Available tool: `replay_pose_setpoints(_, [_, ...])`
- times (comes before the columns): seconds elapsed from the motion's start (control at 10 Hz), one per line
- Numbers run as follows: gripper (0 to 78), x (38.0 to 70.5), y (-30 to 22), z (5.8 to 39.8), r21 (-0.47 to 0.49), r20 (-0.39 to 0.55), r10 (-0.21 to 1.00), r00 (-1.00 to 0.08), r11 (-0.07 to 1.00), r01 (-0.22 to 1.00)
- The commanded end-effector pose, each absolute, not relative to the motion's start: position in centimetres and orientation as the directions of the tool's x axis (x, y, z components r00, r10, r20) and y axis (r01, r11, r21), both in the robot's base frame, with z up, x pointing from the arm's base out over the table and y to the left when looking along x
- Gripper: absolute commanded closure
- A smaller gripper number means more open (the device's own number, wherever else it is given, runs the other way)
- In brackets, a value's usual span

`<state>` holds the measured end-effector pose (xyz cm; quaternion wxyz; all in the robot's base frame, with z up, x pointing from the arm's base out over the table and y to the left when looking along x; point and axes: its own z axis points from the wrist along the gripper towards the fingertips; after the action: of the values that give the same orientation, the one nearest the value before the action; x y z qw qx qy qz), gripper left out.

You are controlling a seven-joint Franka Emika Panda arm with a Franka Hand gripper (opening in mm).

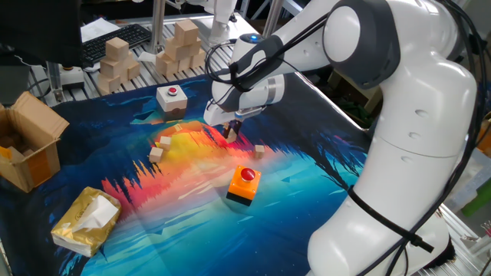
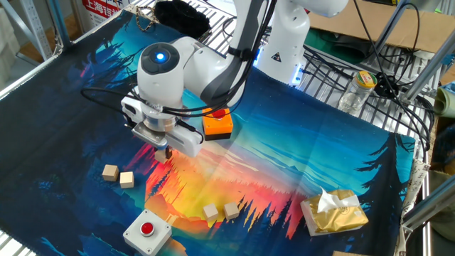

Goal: Stack the blocks into a pyramid shape

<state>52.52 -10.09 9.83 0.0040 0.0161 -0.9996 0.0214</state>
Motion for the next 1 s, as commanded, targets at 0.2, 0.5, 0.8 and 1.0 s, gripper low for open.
replay_pose_setpoints(0.2, [76.4,52.8,-9.0,10.1,-0.039,0.011,0.004,-1.0,0.999,0.004])
replay_pose_setpoints(0.5, [76.4,52.7,-7.9,10.5,-0.04,0.011,0.054,-0.998,0.998,0.053])
replay_pose_setpoints(0.8, [76.4,52.7,-7.8,10.8,-0.043,0.022,0.074,-0.997,0.996,0.073])
replay_pose_setpoints(1.0, [76.4,52.8,-7.6,11.2,-0.045,0.03,0.077,-0.997,0.996,0.075])
